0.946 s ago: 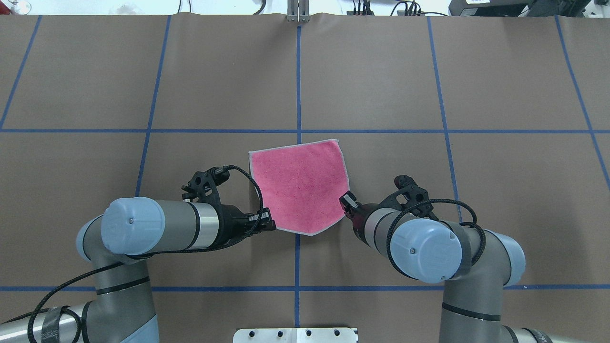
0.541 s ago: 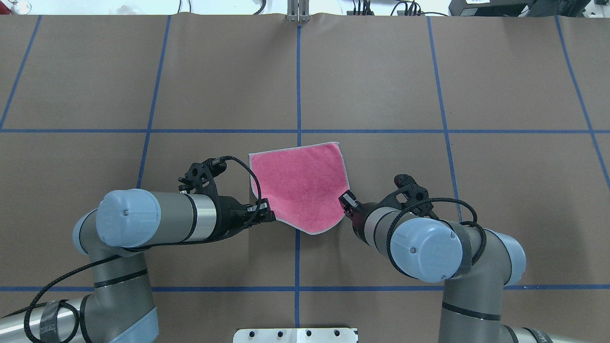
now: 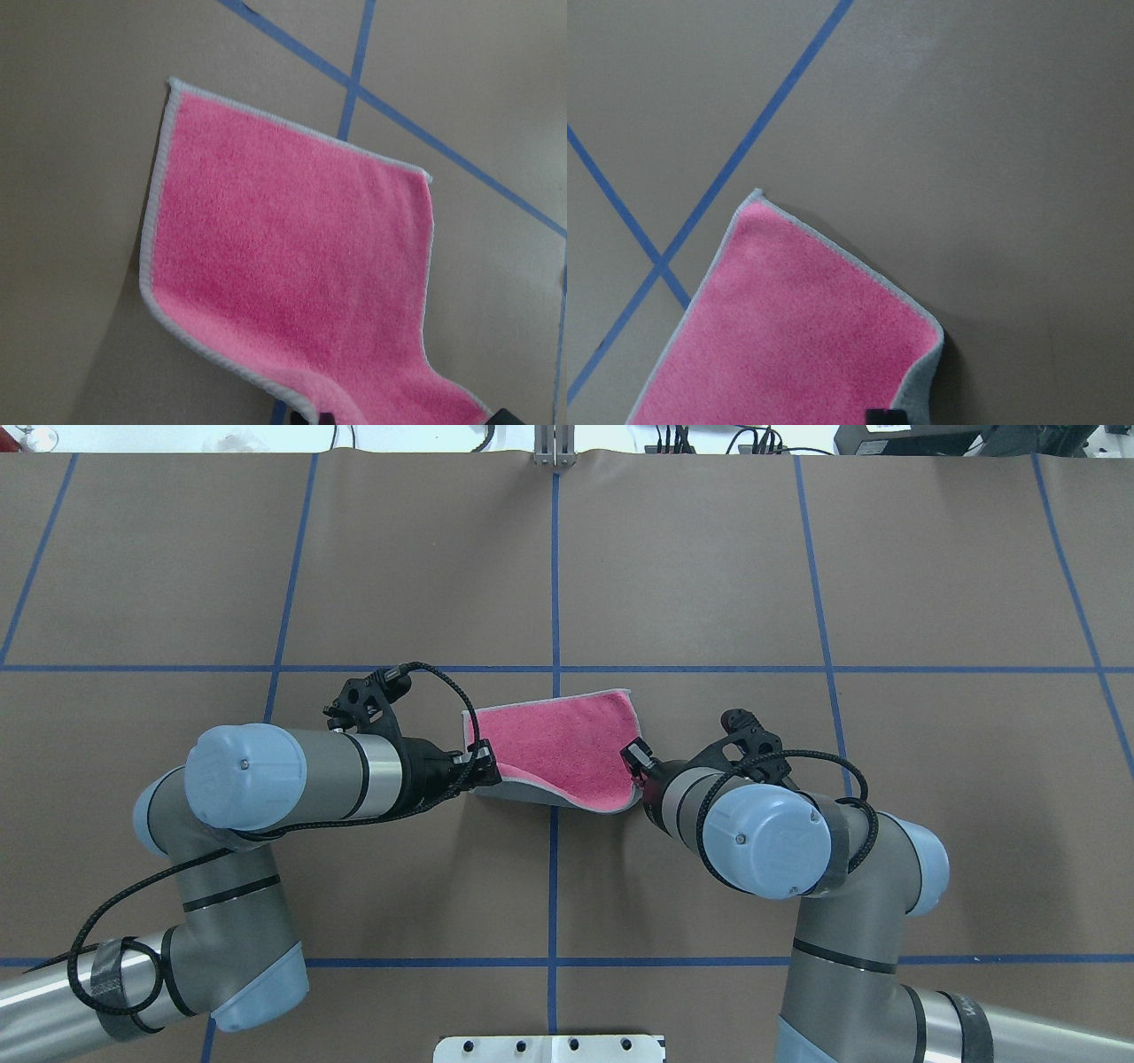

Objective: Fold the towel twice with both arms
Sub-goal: 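Lift the near corners and fold them over toward the far edge, then lay the folded edge down on the far half with both grippers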

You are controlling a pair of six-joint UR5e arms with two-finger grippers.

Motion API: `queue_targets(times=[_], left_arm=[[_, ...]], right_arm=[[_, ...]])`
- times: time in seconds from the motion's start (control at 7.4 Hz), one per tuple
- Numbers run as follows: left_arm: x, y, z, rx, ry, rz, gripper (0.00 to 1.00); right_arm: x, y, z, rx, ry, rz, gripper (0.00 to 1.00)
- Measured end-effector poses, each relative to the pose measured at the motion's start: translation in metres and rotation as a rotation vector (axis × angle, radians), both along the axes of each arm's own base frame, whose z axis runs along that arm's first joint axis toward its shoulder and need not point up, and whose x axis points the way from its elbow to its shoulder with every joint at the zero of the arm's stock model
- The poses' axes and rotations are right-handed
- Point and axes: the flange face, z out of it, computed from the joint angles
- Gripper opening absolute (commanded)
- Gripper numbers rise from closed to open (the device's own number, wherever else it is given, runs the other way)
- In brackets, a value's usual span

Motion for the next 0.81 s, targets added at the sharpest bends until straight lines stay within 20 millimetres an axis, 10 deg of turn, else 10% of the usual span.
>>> queue_targets(times=[0.81], left_arm=[[0.014, -0.031, 0.018, -0.021, -0.052, -0.035, 0.0]], right_arm=[[-0.003, -0.069, 0.001, 0.014, 0.057, 0.076, 0.0]])
